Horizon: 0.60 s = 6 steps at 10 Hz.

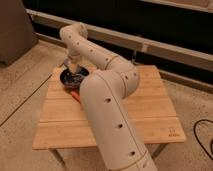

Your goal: Place the white sponge in the ceramic bowl

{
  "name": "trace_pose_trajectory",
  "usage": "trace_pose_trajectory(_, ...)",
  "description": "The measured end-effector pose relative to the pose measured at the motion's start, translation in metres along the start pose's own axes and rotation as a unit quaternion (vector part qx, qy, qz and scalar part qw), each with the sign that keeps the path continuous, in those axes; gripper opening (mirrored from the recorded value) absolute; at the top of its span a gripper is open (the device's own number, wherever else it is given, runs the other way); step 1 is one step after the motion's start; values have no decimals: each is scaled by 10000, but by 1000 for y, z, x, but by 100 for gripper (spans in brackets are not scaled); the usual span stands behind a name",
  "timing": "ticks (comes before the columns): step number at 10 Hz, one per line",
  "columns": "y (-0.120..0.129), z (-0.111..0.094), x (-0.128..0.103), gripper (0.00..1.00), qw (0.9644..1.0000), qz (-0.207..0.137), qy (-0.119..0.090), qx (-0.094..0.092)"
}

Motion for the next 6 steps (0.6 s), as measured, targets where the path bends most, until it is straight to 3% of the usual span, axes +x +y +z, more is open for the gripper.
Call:
trace_pose_trajectory(3,12,23,9,0,9990,-218,372,-154)
trace_pose_trajectory(6,12,36,15,0,9971,-343,655,-188)
